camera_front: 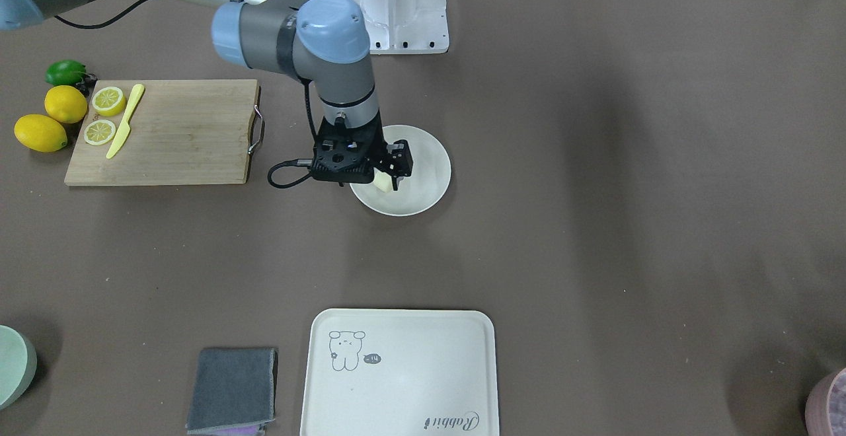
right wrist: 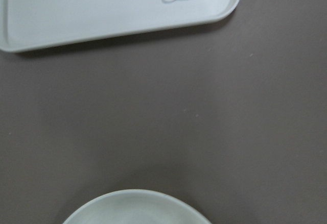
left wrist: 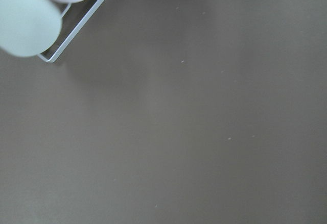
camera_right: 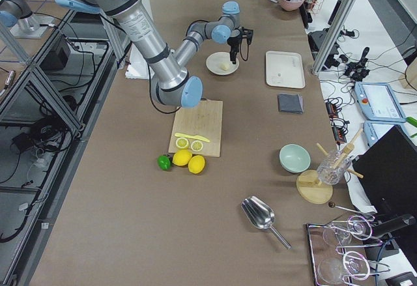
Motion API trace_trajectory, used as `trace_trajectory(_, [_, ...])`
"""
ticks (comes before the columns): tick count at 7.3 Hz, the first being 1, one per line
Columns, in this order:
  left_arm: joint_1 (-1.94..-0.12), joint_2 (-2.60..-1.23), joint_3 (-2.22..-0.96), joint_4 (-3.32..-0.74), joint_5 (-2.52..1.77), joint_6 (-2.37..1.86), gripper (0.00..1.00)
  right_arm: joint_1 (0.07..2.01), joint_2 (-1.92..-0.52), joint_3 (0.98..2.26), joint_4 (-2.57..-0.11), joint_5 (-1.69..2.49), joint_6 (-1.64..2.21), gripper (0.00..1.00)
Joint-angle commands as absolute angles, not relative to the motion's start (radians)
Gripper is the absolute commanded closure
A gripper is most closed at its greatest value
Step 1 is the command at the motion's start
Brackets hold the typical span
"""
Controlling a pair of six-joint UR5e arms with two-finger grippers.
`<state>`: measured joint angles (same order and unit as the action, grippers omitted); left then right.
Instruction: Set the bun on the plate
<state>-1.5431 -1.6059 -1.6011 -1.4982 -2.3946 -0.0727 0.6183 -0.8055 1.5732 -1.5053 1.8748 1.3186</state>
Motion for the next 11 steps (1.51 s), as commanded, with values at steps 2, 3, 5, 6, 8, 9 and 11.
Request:
trace_trajectory(2, [-1.562, -1.511, -1.692, -1.516, -2.390, -0.074, 0.02, 0.861, -0.994, 1.672, -1.509, 2.081, 1.043, 0.00])
trace_trajectory(3, [-1.560, -1.511, -1.690, -1.516, -2.390, -0.074, 0.02, 0.938, -1.046, 1.672, -1.511, 2.133, 0.902, 0.00])
trace_trajectory(5, [-1.560, -1.516, -1.695, -1.516, -2.390, -0.074, 0.02, 1.098, -1.206, 1.712, -1.511, 2.222, 0.665, 0.00])
trace_trajectory(6, [-1.562, -1.506, -1.694, -1.516, -2.391, -0.074, 0.02, 1.176, -1.323, 1.765, -1.512, 2.265, 0.520, 0.00])
trace_trajectory(8, [-1.563, -1.505, -1.709, -1.519, -2.391, -0.074, 0.02, 1.325, -1.476, 1.778, -1.513, 2.310, 0.282, 0.00])
trace_trajectory(9, [-1.562, -1.514, -1.701, -1.517, -2.391, -0.075, 0.02, 1.395, -1.562, 1.778, -1.513, 2.312, 0.133, 0.00])
trace_trajectory(11, [-1.563, -1.508, -1.703, -1.519, -2.391, -0.075, 0.02, 1.497, -1.697, 1.775, -1.508, 2.315, 0.046, 0.00])
